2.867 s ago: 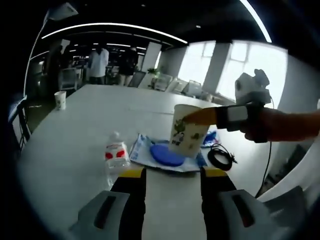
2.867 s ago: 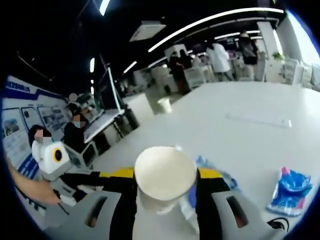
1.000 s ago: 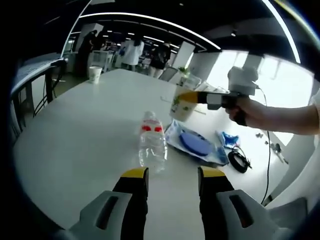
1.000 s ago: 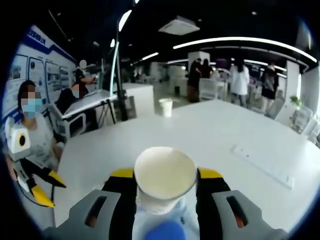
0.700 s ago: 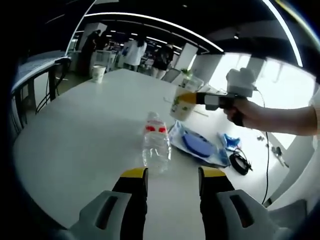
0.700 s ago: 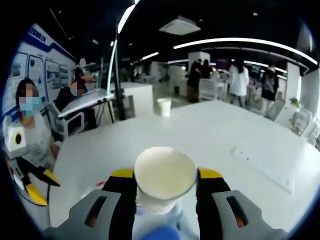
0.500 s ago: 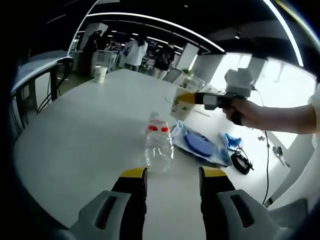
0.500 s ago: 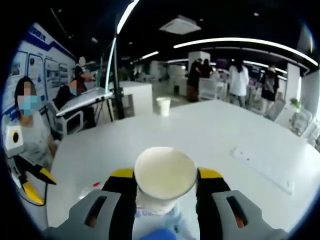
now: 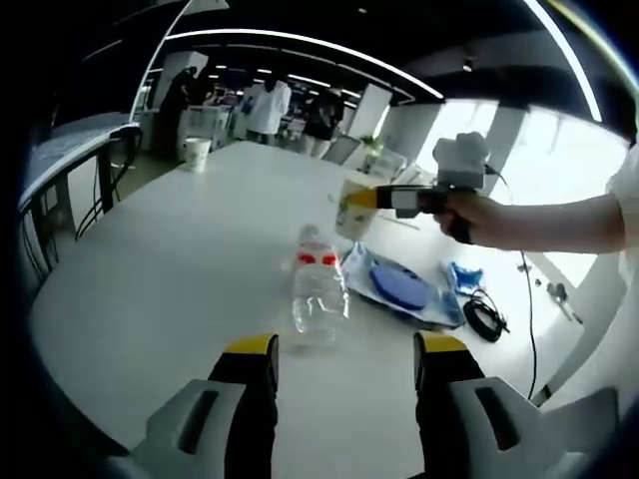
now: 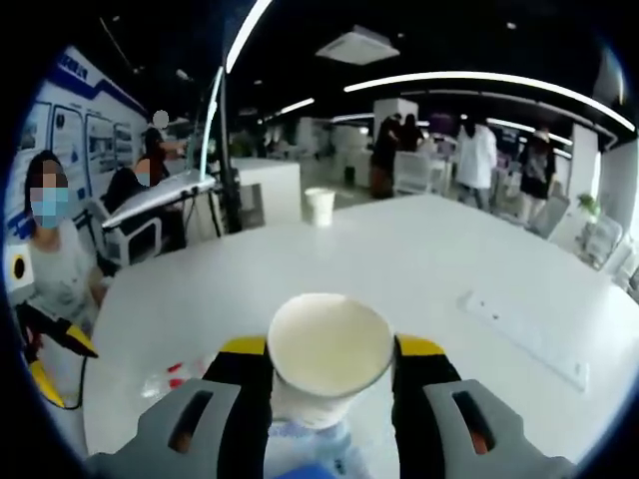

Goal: Arrange the tabletop items into an orderly group along one side of the table until the central work area is clear of visible clutter.

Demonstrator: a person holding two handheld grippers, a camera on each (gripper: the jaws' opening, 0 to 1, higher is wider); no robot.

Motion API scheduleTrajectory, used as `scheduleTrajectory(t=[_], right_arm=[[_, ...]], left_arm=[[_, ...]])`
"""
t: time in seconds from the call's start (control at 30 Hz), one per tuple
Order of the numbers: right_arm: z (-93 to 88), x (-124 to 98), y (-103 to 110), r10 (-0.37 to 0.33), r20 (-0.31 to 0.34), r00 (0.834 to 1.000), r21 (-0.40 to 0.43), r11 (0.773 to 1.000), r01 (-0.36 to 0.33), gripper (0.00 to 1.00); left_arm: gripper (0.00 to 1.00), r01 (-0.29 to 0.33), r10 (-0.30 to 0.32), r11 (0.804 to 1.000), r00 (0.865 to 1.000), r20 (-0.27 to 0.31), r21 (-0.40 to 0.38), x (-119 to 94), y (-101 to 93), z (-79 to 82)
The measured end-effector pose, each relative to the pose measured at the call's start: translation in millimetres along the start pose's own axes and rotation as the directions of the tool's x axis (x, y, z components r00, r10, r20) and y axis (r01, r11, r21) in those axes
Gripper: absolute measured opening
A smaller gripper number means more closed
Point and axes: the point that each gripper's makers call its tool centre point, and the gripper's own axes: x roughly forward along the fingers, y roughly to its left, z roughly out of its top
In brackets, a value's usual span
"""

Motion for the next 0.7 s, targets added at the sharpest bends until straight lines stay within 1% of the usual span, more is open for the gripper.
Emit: scheduleTrajectory(t=[0.03,0.2,0.47,0.7], right_arm=[[-0.4,1.8,-1.4,-0.003,-0.001,1.000,0.003,1.000,0.003,0.44],[-2.8,6.4,-3.9,-0.006,-0.008,1.000,0.009,1.000,0.006,0.44],[-4.6,14.5,-7.1,-0.008,-0.013,1.000,0.005,1.000,0.008,0.44],[-8.8,21.5,-12.8,-0.022,-0.016,1.000,0.025,0.999,0.022,0.44]], left_arm=[[0.53,0.000,0.000,1.000,1.000,-0.008,0.005,-0.2,0.7,-0.8],[0.59,-0.006,0.006,1.000,1.000,-0.006,0.008,-1.5,3.2,0.7],[0.59,-0.008,0.008,1.000,1.000,-0.018,-0.011,-1.3,5.5,-3.5],[0.58,-0.010,0.009,1.000,1.000,-0.019,-0.022,-1.6,7.2,-4.7]])
